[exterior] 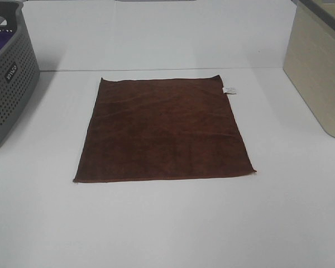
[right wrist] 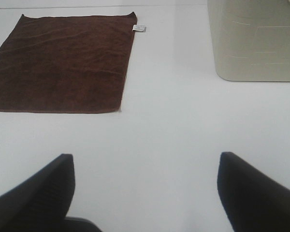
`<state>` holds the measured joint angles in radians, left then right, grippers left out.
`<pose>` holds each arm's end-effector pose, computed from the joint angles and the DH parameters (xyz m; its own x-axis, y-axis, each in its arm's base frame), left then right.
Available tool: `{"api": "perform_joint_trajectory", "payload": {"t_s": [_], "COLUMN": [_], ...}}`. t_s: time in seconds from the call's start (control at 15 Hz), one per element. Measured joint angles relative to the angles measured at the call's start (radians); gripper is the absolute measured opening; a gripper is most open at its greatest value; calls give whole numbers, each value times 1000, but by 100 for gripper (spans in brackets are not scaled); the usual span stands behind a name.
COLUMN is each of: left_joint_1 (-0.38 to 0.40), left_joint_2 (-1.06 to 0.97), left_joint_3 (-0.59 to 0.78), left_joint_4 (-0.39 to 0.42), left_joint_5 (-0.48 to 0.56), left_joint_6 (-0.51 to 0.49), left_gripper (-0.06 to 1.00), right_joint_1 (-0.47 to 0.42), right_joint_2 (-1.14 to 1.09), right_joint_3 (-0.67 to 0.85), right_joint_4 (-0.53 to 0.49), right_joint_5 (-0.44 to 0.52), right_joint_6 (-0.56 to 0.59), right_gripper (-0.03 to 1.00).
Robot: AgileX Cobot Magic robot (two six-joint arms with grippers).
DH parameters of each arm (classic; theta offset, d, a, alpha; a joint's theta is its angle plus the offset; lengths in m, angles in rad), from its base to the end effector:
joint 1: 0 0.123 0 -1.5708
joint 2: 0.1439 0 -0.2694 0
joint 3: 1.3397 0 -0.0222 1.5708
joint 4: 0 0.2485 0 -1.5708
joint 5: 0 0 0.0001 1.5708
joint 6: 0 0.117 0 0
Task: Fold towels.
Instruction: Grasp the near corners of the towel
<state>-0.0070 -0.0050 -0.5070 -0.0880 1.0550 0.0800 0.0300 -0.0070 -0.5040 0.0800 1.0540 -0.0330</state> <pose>0.0306 -0.0092 0.2675 -0.4356 0.0394 -0.8993 0.0916 0.9958 -0.0007 0.0305 0.0091 0.2667 -0.4393 -0.0066 -0.8983 -0.0894 0.9953 0.0364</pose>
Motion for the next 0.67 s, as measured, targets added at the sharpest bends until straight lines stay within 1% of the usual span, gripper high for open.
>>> {"api": "perform_joint_trajectory", "payload": {"t_s": [0.67], "left_joint_1": [0], "left_joint_2": [0], "left_joint_3": [0], "left_joint_4": [0], "left_joint_5": [0], "left_joint_6": [0], "left_gripper": [72], "right_joint_1": [0], "right_joint_2": [0], "right_joint_3": [0], "right_joint_4": [0], "right_joint_5": [0], "right_joint_6": [0], "right_gripper": [77]}}
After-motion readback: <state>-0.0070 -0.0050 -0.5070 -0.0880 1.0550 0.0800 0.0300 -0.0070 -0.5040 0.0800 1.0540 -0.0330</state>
